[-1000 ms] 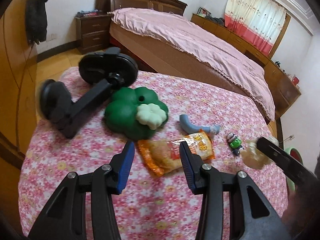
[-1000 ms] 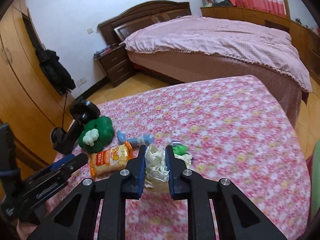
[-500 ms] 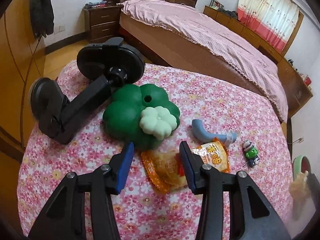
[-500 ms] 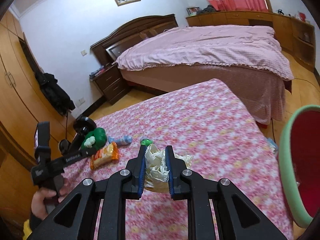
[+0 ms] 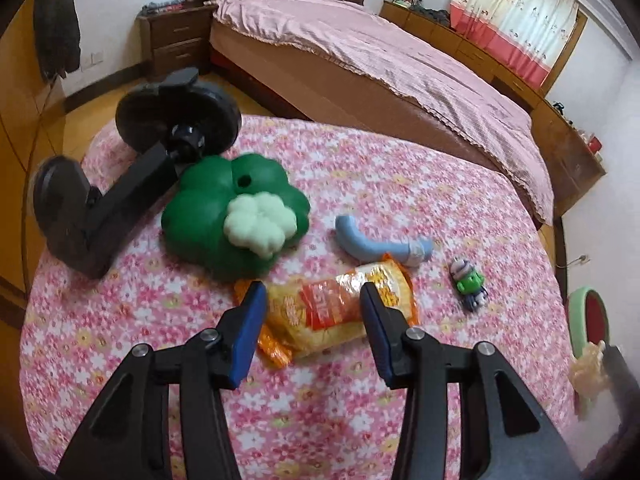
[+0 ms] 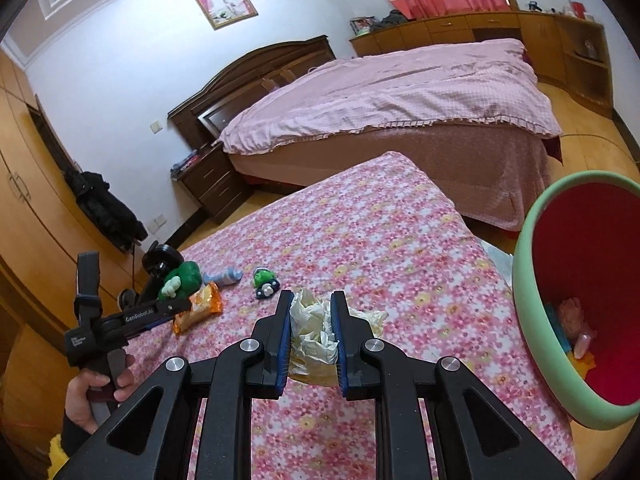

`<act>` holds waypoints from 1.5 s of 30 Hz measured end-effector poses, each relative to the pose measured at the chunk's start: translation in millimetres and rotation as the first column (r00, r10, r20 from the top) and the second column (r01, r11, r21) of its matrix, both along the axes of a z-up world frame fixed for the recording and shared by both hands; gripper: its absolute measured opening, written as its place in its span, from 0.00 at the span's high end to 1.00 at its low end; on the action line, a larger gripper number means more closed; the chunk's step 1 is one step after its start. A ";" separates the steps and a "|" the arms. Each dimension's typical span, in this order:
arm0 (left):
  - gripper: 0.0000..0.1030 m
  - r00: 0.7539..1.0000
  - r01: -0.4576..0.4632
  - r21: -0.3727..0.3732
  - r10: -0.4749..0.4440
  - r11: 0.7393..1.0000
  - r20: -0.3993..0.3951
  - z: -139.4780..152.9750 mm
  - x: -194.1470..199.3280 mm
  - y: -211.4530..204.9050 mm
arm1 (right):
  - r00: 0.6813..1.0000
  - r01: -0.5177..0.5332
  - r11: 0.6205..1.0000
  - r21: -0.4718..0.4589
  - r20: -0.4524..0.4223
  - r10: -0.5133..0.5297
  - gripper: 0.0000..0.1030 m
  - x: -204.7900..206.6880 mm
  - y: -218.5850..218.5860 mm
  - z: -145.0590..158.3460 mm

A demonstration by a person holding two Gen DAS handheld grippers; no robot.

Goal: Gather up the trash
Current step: 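Grasp the orange rice-cracker packet with the left tool while the right holds the bag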

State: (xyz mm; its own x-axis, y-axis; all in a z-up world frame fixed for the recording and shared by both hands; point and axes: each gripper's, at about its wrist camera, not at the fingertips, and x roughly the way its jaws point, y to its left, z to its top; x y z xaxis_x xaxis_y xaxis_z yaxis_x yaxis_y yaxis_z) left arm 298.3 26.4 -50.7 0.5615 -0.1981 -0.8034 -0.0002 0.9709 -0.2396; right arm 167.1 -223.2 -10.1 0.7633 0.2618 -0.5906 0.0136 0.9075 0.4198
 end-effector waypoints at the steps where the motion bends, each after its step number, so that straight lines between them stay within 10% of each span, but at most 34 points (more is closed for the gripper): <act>1: 0.54 1.000 -0.013 0.009 0.013 1.000 0.004 -0.6 1.6 0.3 | 1.000 0.003 1.000 0.002 0.000 -0.003 0.82 -0.8 -0.8 -0.3; 24: 0.52 0.989 0.125 -0.147 -0.135 0.981 -0.061 -10.7 -26.8 -37.0 | 1.000 0.014 0.999 0.034 -0.003 -0.014 0.82 -17.0 -9.5 2.9; 38: 0.45 0.975 0.200 0.201 -0.214 0.959 0.052 18.2 -30.5 -73.5 | 0.999 0.044 0.997 0.059 -0.015 -0.043 0.82 -26.5 -23.5 2.4; 45: 0.45 0.971 0.236 0.205 -0.237 0.950 -0.018 -5.3 -5.8 -78.3 | 0.998 0.063 0.996 0.062 -0.020 -0.062 0.82 -26.3 -30.1 2.1</act>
State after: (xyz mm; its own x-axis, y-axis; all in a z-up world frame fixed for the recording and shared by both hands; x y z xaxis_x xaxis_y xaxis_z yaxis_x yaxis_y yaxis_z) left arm 292.5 -51.9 -56.0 0.5238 -0.1584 -0.8370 0.2363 0.9710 -0.0359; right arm 140.8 -253.2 -8.0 0.7684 0.2507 -0.5888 0.0777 0.8767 0.4748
